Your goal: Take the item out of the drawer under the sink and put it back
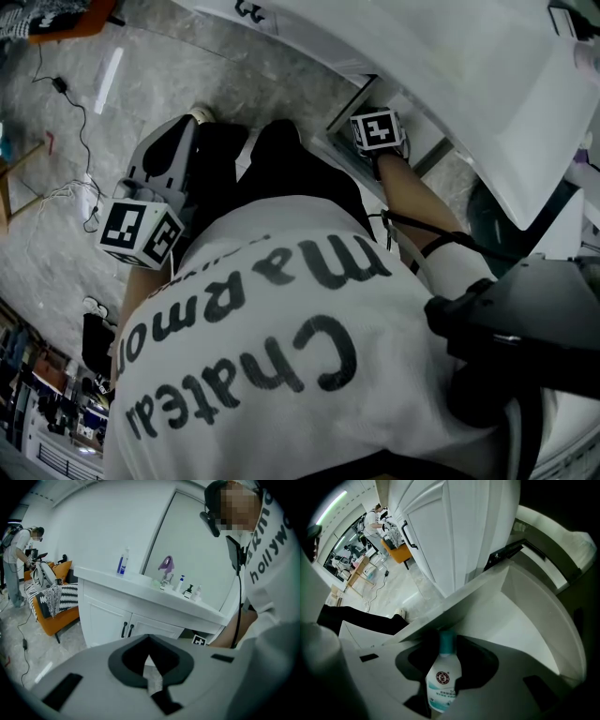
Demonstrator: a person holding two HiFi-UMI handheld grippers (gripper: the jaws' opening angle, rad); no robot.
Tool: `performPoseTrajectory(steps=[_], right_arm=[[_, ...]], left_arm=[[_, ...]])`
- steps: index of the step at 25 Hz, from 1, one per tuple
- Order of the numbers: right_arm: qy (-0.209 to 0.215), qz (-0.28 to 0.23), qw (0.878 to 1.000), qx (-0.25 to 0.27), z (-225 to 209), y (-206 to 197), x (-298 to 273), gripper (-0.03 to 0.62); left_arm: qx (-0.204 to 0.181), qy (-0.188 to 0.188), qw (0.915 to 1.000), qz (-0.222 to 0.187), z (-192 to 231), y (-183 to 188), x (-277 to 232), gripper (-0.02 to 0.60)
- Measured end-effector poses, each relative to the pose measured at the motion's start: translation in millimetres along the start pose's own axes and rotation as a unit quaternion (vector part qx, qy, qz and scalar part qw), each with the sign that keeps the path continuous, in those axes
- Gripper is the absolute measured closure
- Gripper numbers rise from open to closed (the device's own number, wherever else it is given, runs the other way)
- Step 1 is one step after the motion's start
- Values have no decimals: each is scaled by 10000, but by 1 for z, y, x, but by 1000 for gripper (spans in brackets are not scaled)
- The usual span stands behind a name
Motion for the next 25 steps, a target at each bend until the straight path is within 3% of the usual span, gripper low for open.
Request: performPoseTrajectory(steps=[9,17,25], right_arm=[[72,-114,9999,-46,0,-7,1,464],[208,-106,9996,-153,4,-6,8,490],[184,-227,9995,102,14,7,14,491]], left_arm=[[-129,-43,9999,-77,0,2,-3,572],[-34,-133,9999,-39,1,13,-7,572],[126,-259,9995,159,8,21,-20,572]])
Point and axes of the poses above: the fingertips, and each gripper's own axes: x backward along the fingers, z to its left, y out of its top, the point moved 4 cm from there along x, backward along the fingers, and after that the axes turned 11 degrees about y, right-handed, at the moved point
